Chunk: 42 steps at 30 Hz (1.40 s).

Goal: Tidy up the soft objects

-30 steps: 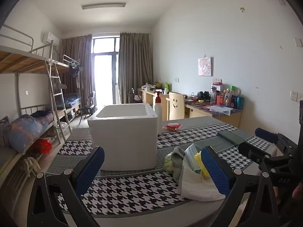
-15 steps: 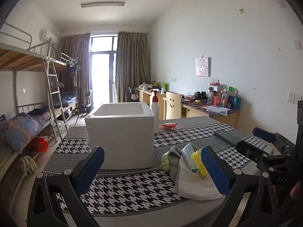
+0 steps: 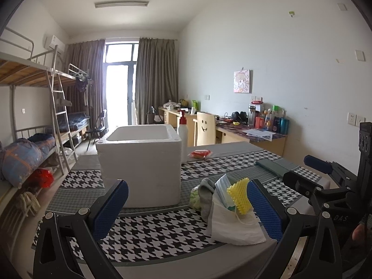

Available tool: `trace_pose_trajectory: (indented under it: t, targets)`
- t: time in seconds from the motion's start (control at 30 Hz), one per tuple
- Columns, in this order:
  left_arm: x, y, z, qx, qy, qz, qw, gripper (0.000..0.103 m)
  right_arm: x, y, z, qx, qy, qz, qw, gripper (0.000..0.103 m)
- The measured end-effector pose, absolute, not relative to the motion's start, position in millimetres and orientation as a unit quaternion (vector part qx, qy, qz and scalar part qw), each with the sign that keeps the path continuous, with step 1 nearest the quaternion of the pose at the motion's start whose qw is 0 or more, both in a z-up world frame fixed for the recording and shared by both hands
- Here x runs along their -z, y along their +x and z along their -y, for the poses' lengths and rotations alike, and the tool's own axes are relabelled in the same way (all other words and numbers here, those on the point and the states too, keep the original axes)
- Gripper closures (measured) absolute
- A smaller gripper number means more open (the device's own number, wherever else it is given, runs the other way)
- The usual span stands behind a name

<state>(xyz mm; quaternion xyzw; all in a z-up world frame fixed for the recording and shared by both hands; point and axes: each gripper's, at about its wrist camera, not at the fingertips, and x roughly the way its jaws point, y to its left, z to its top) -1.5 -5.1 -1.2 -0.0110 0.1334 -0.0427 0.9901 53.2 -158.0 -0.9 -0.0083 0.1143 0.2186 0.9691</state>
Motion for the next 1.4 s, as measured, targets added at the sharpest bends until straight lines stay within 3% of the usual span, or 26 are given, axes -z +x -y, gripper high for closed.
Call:
trace_pose_trajectory:
  t: [1.4]
  targets:
    - [13, 37, 6, 0.061, -0.01, -0.176, 0.982, 0.001, 11, 78, 160, -0.201, -0.006, -0.143, 0.969, 0.0]
